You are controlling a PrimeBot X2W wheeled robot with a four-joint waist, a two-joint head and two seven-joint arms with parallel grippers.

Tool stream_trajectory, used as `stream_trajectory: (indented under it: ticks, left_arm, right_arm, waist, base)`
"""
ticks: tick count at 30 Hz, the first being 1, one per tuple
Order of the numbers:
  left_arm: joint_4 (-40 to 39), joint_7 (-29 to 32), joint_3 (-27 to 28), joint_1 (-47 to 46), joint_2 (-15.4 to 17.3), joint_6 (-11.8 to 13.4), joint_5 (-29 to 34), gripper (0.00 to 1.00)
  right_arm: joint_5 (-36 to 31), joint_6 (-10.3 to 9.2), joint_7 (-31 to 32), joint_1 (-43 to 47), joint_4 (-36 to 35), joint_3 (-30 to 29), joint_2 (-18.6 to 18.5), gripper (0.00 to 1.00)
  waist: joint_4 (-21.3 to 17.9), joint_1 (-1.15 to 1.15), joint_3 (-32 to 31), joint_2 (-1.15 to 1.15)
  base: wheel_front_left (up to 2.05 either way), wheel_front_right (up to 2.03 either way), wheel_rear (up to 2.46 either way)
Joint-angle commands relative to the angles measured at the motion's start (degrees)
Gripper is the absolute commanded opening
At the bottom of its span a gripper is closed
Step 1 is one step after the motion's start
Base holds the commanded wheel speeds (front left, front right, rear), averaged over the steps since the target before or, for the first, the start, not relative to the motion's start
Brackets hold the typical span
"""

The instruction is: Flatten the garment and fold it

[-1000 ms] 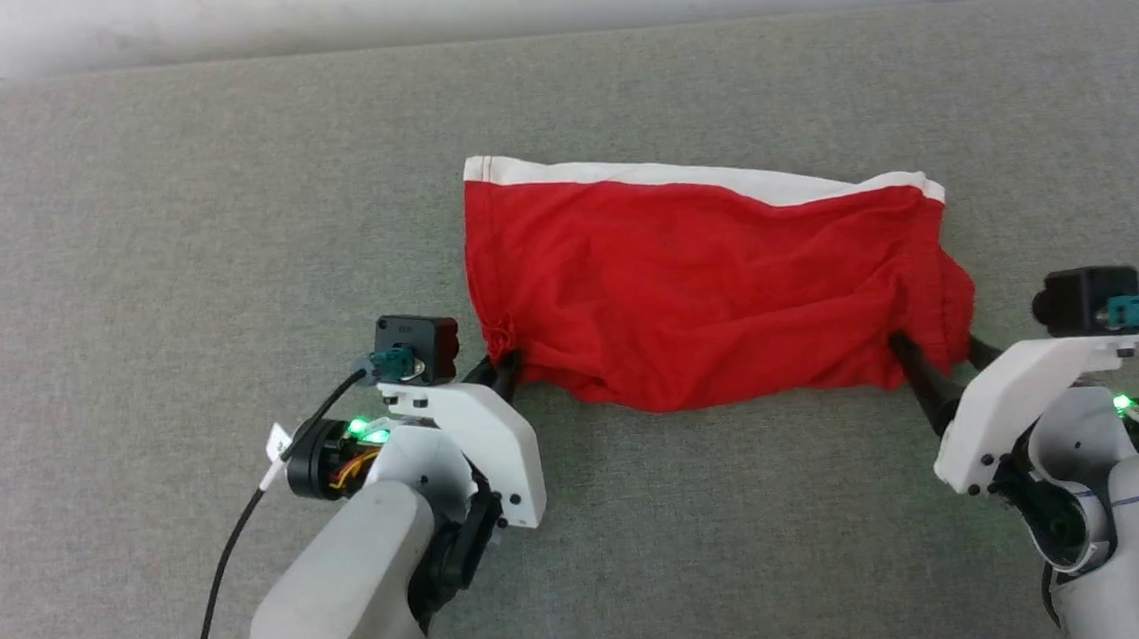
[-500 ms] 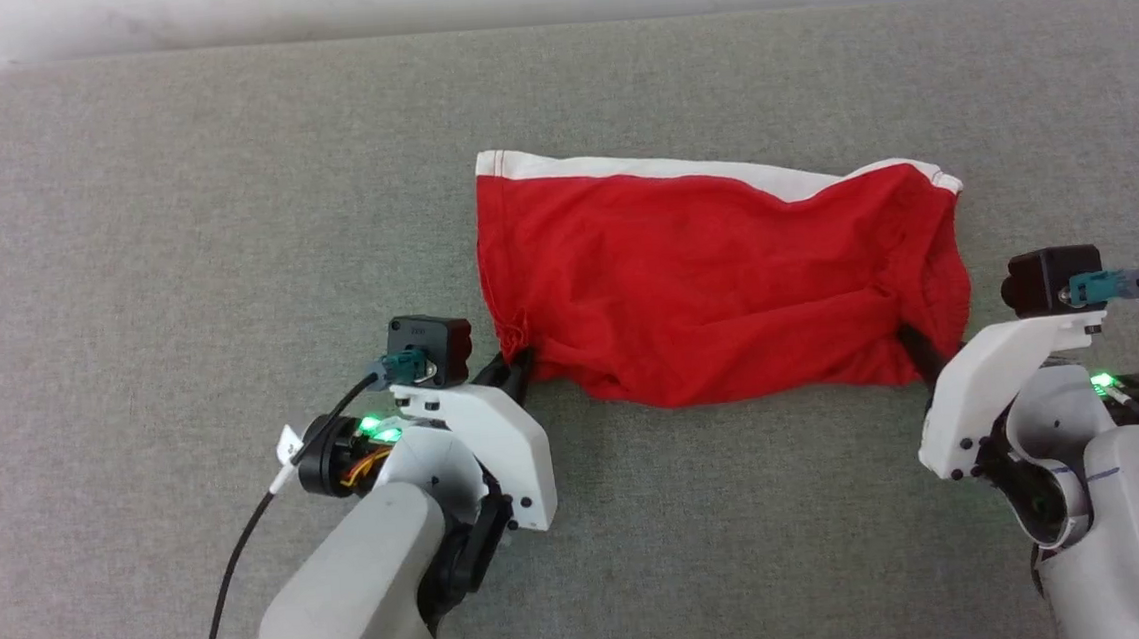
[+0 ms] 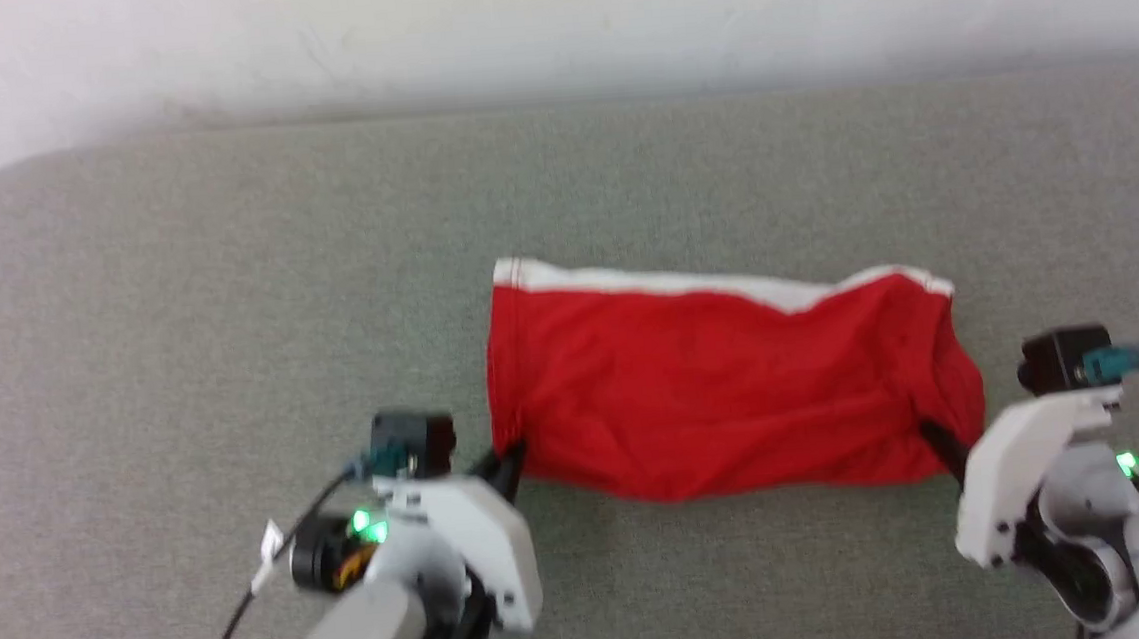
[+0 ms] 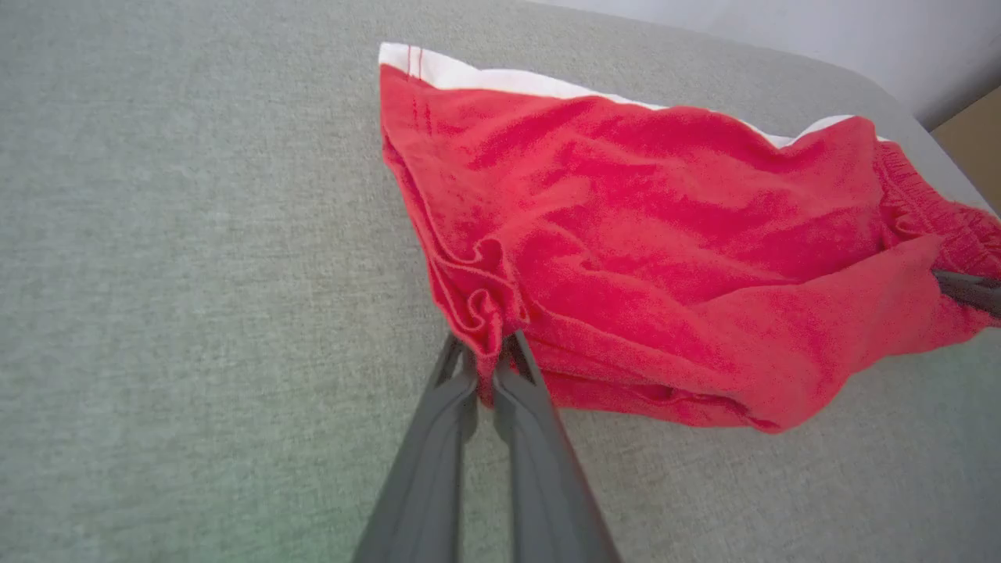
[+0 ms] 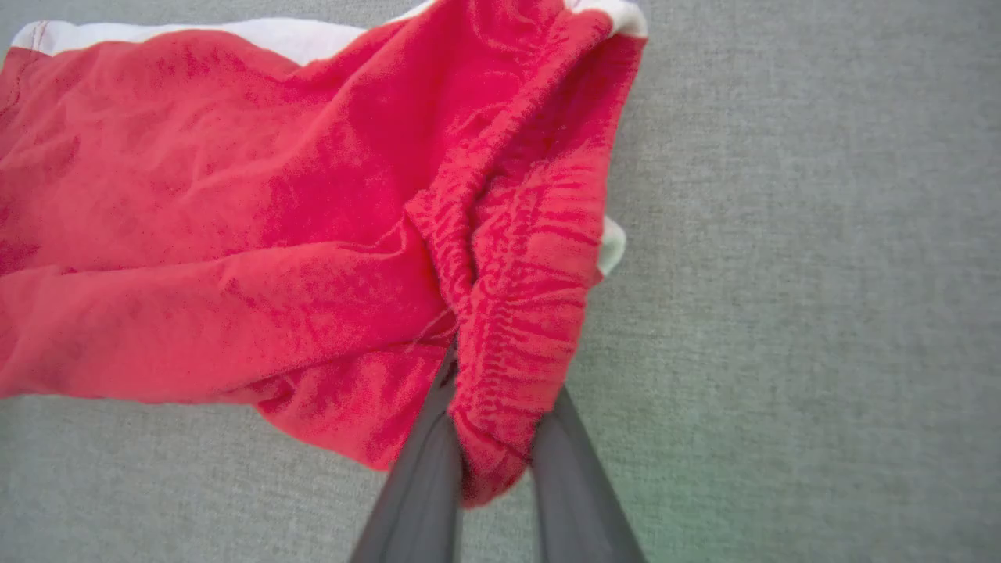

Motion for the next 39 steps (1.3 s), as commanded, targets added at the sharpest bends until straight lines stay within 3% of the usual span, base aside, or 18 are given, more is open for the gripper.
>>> stream_trajectory:
  ticks: [1,7,14,21,22,23,31,39]
  left_arm:
    - [-0.63,0.02,-0.15,2.13,0.76,0.10,-0.55,0.00]
    - [-5.83,0.71,-1.51,10.64,2.57,1.34,-2.11,0.00]
    - [-9.24,0.26,-3.78,17.99,1.75,2.60,-3.33,0.00]
    - [-6.43,-1.40,-5.67,18.15,0.70,1.84,-1.92,0.00]
    - [-6.01,-1.88,-5.68,17.88,0.67,1.70,-1.66,0.02]
    - [-5.69,-2.38,-5.62,17.63,0.75,1.67,-1.36,1.00]
    - [-8.20,-7.39,-2.79,16.30,2.82,2.41,0.13,1.00]
    - [-12.18,-18.47,0.97,13.79,6.14,4.47,6.66,1.00]
  right_arm:
    - [0.86,-0.06,0.45,1.46,-0.45,0.12,-0.75,0.00]
    - [3.97,-0.06,2.59,7.61,-2.83,1.07,-4.93,0.00]
    - [4.47,-0.06,2.47,12.57,-3.17,2.06,-8.90,0.00]
    - [5.54,-0.06,1.24,13.65,-1.93,3.74,-9.41,0.00]
    - [5.61,-0.06,0.57,13.61,-2.07,3.96,-9.52,0.67]
    - [5.73,-0.06,0.01,13.61,-2.22,3.94,-9.57,1.00]
    - [8.53,-0.06,1.65,15.78,-9.09,1.63,-9.97,1.00]
    - [3.93,-0.06,4.44,15.95,-11.12,-4.10,-6.66,1.00]
  waist:
    - [0.33,0.01,-3.02,0.00]
    - [1.57,0.01,-6.17,0.00]
    - [2.86,0.01,-6.85,0.00]
    - [3.38,0.01,-7.22,0.00]
    - [3.37,0.01,-7.55,0.00]
    - [3.36,0.01,-7.99,0.00]
    - [3.76,0.01,-10.15,0.00]
    - [5.02,0.01,-9.27,0.00]
  base:
    - [0.00,0.00,0.00]
    - [0.00,0.00,0.00]
    - [0.00,0.00,0.00]
    - [0.00,0.00,0.00]
    - [0.00,0.00,0.00]
    - [0.00,0.00,0.00]
    - [0.00,0.00,0.00]
    - [0.00,0.00,0.00]
